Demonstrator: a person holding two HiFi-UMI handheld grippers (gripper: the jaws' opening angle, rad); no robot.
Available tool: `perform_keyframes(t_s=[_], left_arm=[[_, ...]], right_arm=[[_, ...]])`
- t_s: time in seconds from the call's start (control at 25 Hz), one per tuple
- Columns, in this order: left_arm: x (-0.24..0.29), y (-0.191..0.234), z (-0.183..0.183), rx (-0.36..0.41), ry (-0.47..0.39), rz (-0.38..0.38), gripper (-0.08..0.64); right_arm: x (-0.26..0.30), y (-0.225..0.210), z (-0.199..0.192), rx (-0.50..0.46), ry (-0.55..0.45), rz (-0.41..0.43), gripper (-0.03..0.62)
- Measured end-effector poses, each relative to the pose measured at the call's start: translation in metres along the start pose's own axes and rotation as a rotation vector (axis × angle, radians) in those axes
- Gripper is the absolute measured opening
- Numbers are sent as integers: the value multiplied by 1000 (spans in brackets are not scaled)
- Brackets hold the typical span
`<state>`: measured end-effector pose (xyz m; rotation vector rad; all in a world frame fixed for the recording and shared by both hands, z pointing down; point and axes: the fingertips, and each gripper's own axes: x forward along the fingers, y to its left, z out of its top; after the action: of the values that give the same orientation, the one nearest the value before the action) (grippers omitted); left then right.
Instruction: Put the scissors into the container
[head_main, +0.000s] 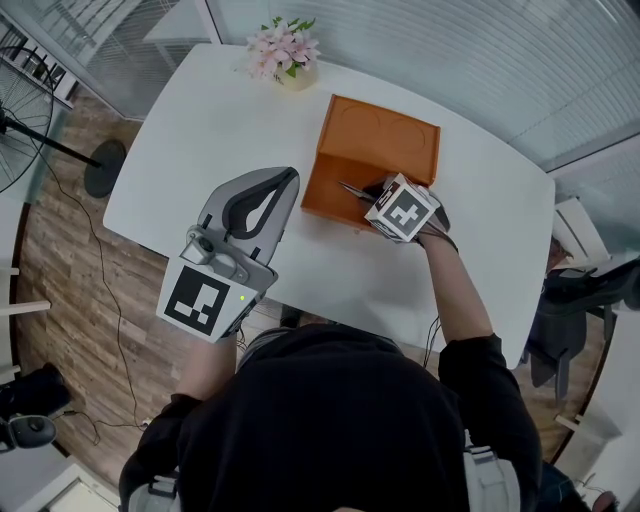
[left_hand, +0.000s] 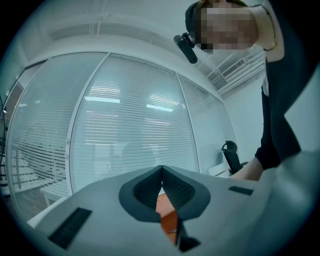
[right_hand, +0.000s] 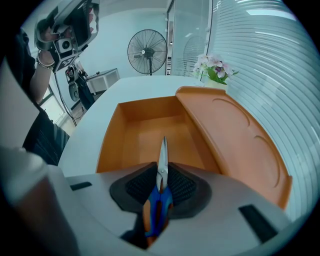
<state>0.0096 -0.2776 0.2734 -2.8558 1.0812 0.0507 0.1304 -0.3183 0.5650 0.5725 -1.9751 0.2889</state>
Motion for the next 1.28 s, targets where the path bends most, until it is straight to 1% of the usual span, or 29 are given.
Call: perform_keyframes(t_s=[0.52,0.8,0.96,1.28], left_arm=[[-2,1,-2,-5,7,-1,12],[-2,0,-2,-6,8,-8,12],[-1,-1,-2,-4,5,-18,12],[3,-4,0,-13,8,-40,12]], right_arm=[[-4,-3,1,-10,-18,-46,91],[-17,-7,7,8,-78,-93,91],[-30,-7,16,42,-140,-116,92],[-54,-7,26,71,-230,-168,92]])
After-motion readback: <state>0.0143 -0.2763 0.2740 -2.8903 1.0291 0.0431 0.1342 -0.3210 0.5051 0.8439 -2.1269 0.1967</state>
